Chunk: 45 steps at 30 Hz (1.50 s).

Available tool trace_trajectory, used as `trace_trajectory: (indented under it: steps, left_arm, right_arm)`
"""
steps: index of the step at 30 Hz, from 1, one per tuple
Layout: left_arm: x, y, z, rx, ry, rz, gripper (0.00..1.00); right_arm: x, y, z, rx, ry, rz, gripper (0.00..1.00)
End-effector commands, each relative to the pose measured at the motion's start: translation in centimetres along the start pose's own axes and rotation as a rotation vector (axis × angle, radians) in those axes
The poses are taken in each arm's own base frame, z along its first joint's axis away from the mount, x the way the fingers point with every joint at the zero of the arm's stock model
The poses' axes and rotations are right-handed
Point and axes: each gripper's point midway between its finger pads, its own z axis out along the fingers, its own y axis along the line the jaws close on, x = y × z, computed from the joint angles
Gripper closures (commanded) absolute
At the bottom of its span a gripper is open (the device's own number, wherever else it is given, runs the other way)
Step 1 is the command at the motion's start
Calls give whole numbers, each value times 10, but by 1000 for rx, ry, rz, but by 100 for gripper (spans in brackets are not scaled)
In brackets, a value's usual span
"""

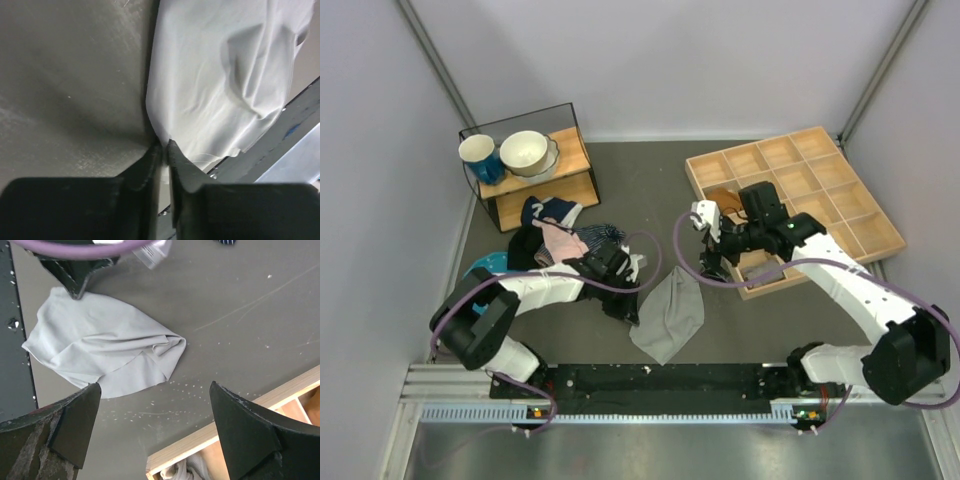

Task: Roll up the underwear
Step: Fold the underwear at the center of the board.

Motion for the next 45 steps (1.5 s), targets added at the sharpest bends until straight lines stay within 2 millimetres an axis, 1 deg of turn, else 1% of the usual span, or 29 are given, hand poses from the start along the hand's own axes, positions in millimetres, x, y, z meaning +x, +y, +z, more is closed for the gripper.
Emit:
trace_trajectory:
  steps: [1, 2, 5, 9, 10, 12, 14, 15, 17, 18, 19, 20, 22, 24, 25, 26, 27, 28, 29, 30, 31, 32, 33, 35, 36, 37, 38, 39, 45]
  left_arm:
    - [10, 2, 3, -3, 73, -19, 96]
    - [10, 3, 2, -16, 75, -19, 100]
    - [0, 14, -3, -101, 61, -21, 100]
    - [-25, 29, -13, -202, 20, -20, 100]
    - [-38, 30, -14, -217, 2, -17, 100]
    - [-47, 39, -20, -241, 9, -22, 100]
    - [-64, 43, -22, -253, -1, -7, 100]
    - [-65, 46, -23, -262, 6, -7, 100]
    - [-74, 52, -23, -270, 9, -3, 100]
    - [-74, 53, -24, -270, 12, -6, 99]
    - [-78, 52, -26, -267, 3, -2, 90]
    - [-79, 53, -29, -274, -7, 1, 84]
    - [-84, 49, -39, -276, -53, 16, 68]
    - [-89, 48, -51, -286, -96, 27, 60]
    - [-93, 43, -63, -283, -140, 38, 57]
    - [-96, 43, -71, -290, -169, 46, 51]
    - [-102, 40, -87, -300, -226, 62, 50]
    - [-104, 39, -96, -314, -250, 68, 49]
    - [-107, 41, -108, -333, -284, 80, 47]
    - [-113, 40, -131, -375, -367, 98, 46]
    - [-115, 40, -145, -401, -413, 109, 44]
    - [-118, 43, -160, -442, -462, 129, 39]
    - [-119, 40, -189, -481, -565, 144, 35]
    - [-120, 38, -218, -521, -688, 160, 22]
    - [-112, 33, -237, -518, -775, 174, 10]
    - [-111, 33, -248, -530, -831, 194, 6]
    - [-111, 28, -257, -516, -892, 214, 4]
    - [-101, 25, -264, -496, -949, 240, 3]
    - [-84, 22, -276, -474, -1081, 308, 1]
  right_arm:
    - [-12, 12, -5, -63, -98, -41, 8]
    - [-14, 15, -6, -72, -110, -44, 8]
    - [-21, 18, -11, -74, -136, -60, 9]
    - [-21, 25, -14, -89, -155, -82, 9]
    - [-21, 28, -14, -98, -160, -90, 9]
    - [-22, 36, -15, -127, -188, -120, 9]
    - [-25, 46, -16, -164, -224, -146, 5]
    - [-21, 52, -15, -185, -234, -169, 1]
    - [-14, 63, -9, -245, -259, -187, 1]
    - [-1, 69, 0, -288, -240, -158, 1]
    - [5, 74, 2, -313, -220, -143, 1]
    - [8, 82, 4, -355, -214, -206, 1]
    - [8, 94, 6, -415, -211, -256, 7]
    - [8, 112, 14, -465, -209, -365, 11]
    - [13, 112, 19, -443, -164, -414, 13]
    - [7, 124, 30, -458, -161, -491, 15]
    - [11, 127, 37, -452, -136, -525, 18]
    - [18, 122, 46, -418, -68, -562, 19]
    - [16, 122, 55, -401, -50, -601, 23]
    - [14, 130, 64, -408, -25, -648, 26]
    - [17, 122, 71, -361, 35, -680, 29]
    - [22, 121, 83, -358, 79, -670, 33]
    - [11, 123, 91, -342, 72, -701, 35]
    - [14, 117, 107, -313, 122, -688, 38]
    - [7, 117, 114, -295, 109, -697, 38]
    - [9, 113, 119, -272, 131, -693, 38]
    - [10, 112, 123, -267, 143, -688, 38]
    - [17, 111, 130, -270, 168, -676, 39]
    - [43, 114, 149, -280, 245, -655, 39]
